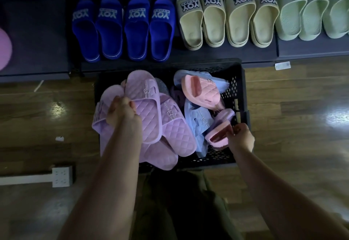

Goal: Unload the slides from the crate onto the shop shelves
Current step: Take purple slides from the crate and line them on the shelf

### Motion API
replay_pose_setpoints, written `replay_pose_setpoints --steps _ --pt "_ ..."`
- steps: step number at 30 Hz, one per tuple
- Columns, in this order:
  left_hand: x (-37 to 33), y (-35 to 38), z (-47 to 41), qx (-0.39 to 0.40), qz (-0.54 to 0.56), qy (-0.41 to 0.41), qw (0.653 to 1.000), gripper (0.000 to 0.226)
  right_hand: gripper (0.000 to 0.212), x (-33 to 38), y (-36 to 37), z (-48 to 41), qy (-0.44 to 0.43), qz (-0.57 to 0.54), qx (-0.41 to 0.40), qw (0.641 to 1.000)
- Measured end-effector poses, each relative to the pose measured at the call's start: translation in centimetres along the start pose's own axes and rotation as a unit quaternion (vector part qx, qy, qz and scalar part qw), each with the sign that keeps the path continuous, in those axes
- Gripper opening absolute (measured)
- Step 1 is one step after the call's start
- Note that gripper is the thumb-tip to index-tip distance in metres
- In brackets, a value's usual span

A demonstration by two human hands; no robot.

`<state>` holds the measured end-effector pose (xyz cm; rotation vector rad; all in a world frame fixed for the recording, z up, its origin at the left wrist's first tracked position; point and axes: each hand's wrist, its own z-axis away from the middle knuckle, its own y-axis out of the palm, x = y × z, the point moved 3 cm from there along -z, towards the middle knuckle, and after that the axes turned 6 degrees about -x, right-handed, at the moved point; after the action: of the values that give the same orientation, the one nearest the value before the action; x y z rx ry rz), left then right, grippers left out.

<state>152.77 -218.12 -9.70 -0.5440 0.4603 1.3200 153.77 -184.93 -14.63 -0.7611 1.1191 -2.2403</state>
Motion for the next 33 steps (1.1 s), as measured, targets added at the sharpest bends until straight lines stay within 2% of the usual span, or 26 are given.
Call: replay_pose_setpoints --steps 3,6,8,12,16,19,21,24,27,30,33 --pt "-1.1 -1.0 1.2 -0.044 0.079 0.020 0.996 0.020 0.020 0.8 -1.6 0.8 -0.025 0.009 -0.026 0.999" --pt "-2.3 -2.2 2.5 0.002 0.017 0.072 0.997 0.027 0.017 2.4 -2.8 2.6 -0.067 -0.005 -0.039 0.997" --pt "-3.2 -3.3 3.2 0.010 -0.023 0.079 0.997 0.031 0.013 3.6 -3.1 3.7 -0.092 -0.024 -0.032 0.995" --pt "-4.4 -6.1 3.5 0.041 -0.087 0.072 0.993 0.038 0.014 4.9 -2.3 5.0 -0.087 -0.016 0.029 0.996" --pt "-5.3 -9.1 2.8 0.073 -0.054 0.078 0.993 0.048 0.025 4.8 -2.2 6.6 -0.063 -0.024 0.047 0.997" --pt "-6.0 -10.8 2.3 0.074 -0.042 0.089 0.992 0.042 0.025 5.6 -1.6 8.7 -0.122 -0.023 0.026 0.992" --pt "-6.3 -11.7 2.0 0.057 -0.054 0.088 0.993 0.037 0.026 6.5 -0.3 10.3 -0.145 -0.041 0.039 0.988" --pt "-6.8 -12.6 1.4 0.056 -0.065 0.091 0.992 0.035 0.023 7.1 1.4 12.0 -0.051 -0.108 0.026 0.992" --pt "-7.4 -13.3 0.3 0.082 -0.089 0.111 0.987 0.038 0.024 7.4 2.3 12.8 0.001 -0.116 -0.012 0.993" --pt "-7.8 -13.8 -0.5 0.096 -0.095 0.121 0.983 0.040 0.026 7.7 2.5 13.6 -0.005 -0.117 -0.039 0.992" --pt "-8.2 -13.9 -0.9 0.084 -0.119 0.121 0.982 0.040 0.030 8.1 3.0 15.2 -0.063 -0.121 -0.051 0.989"
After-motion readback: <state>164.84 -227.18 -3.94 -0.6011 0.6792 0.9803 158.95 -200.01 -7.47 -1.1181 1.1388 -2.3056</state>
